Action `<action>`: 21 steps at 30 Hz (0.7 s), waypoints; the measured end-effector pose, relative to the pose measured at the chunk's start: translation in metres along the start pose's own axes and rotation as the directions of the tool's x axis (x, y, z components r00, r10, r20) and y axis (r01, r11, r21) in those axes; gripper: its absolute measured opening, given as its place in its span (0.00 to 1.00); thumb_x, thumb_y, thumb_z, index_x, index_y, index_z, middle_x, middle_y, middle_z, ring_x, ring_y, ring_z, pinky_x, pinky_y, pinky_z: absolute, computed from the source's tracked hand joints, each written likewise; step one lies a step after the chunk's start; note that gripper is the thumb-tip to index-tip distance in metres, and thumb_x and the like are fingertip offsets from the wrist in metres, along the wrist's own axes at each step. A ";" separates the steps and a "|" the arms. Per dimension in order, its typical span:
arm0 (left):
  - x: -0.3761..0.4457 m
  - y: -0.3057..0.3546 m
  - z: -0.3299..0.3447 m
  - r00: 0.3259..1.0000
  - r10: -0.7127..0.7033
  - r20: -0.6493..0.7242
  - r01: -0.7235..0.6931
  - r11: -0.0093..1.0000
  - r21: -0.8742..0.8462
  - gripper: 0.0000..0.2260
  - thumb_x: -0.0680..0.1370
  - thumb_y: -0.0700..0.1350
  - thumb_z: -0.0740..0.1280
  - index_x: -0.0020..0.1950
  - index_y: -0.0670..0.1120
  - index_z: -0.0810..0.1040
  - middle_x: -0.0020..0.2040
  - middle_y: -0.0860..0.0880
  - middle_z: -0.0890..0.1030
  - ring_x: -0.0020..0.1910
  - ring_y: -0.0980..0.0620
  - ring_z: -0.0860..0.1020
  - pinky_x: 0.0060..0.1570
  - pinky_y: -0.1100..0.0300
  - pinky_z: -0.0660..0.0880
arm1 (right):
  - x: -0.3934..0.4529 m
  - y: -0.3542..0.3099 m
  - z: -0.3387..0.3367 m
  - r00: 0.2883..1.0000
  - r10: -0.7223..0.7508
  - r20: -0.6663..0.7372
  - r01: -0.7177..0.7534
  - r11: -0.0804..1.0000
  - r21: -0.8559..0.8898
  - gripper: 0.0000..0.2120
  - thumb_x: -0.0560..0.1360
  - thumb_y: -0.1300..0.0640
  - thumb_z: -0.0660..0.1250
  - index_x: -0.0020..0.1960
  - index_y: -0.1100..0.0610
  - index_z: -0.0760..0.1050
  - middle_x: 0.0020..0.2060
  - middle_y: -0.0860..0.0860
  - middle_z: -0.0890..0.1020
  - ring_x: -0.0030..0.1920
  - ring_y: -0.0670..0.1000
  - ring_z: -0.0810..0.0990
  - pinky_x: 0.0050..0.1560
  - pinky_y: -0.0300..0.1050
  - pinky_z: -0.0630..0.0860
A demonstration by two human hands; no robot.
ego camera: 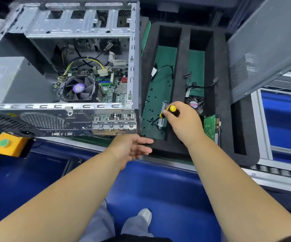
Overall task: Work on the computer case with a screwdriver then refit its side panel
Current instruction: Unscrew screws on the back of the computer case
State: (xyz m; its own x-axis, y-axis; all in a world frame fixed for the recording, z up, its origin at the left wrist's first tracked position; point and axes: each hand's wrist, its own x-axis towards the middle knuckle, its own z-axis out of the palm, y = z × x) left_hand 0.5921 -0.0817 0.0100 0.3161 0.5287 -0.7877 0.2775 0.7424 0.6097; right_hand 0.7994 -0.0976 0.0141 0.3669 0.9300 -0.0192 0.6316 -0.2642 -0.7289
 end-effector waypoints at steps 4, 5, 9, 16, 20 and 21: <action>0.001 0.000 0.000 1.000 -0.005 0.001 0.005 1.000 -0.011 0.15 0.75 0.43 0.60 0.43 0.49 0.88 0.38 0.41 0.85 0.36 0.51 0.84 0.39 0.63 0.77 | 0.002 0.000 0.000 1.000 0.019 0.005 -0.019 1.000 0.013 0.07 0.77 0.46 0.66 0.49 0.49 0.77 0.45 0.47 0.80 0.47 0.51 0.78 0.50 0.52 0.77; 0.001 0.000 0.000 1.000 -0.006 0.002 0.006 1.000 -0.011 0.15 0.75 0.43 0.61 0.43 0.49 0.88 0.39 0.41 0.85 0.37 0.51 0.84 0.39 0.63 0.77 | 0.002 0.000 0.000 1.000 0.017 0.006 -0.017 1.000 0.013 0.07 0.77 0.46 0.66 0.50 0.49 0.77 0.45 0.47 0.80 0.47 0.51 0.78 0.49 0.52 0.77; 0.001 0.001 -0.001 1.000 -0.013 0.006 0.013 1.000 -0.013 0.13 0.73 0.43 0.62 0.43 0.48 0.88 0.40 0.41 0.85 0.37 0.50 0.84 0.35 0.63 0.77 | -0.001 -0.004 -0.005 1.000 0.013 -0.023 -0.012 0.999 0.032 0.07 0.77 0.45 0.66 0.48 0.48 0.78 0.44 0.45 0.81 0.45 0.47 0.78 0.43 0.46 0.74; -0.005 0.008 0.002 0.998 -0.064 0.022 0.064 0.997 -0.032 0.14 0.74 0.42 0.62 0.43 0.48 0.88 0.44 0.43 0.86 0.37 0.52 0.84 0.37 0.62 0.76 | -0.023 -0.013 -0.040 0.988 0.082 -0.129 -0.049 0.970 0.239 0.08 0.76 0.45 0.64 0.42 0.46 0.77 0.38 0.43 0.81 0.40 0.45 0.77 0.40 0.44 0.73; -0.011 0.014 0.011 0.995 -0.094 0.030 0.096 0.994 -0.060 0.15 0.78 0.42 0.59 0.46 0.45 0.87 0.46 0.48 0.86 0.37 0.56 0.84 0.38 0.64 0.75 | -0.039 -0.021 -0.063 0.975 0.122 -0.186 -0.022 0.883 0.469 0.11 0.78 0.53 0.65 0.42 0.59 0.76 0.35 0.42 0.83 0.35 0.37 0.78 0.37 0.30 0.74; -0.014 0.016 0.015 0.995 -0.093 0.033 0.094 0.995 -0.041 0.14 0.79 0.42 0.59 0.49 0.45 0.85 0.47 0.49 0.86 0.39 0.57 0.84 0.38 0.64 0.75 | -0.043 -0.021 -0.069 0.971 0.136 -0.199 -0.010 0.848 0.529 0.12 0.78 0.55 0.65 0.43 0.63 0.76 0.32 0.41 0.82 0.33 0.36 0.78 0.34 0.27 0.73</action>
State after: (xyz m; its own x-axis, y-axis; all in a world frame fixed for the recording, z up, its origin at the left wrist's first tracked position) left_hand 0.6060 -0.0838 0.0318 0.3190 0.4433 -0.8377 0.2691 0.8052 0.5285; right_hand 0.8174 -0.1492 0.0778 0.5778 0.8160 0.0187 0.1708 -0.0984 -0.9804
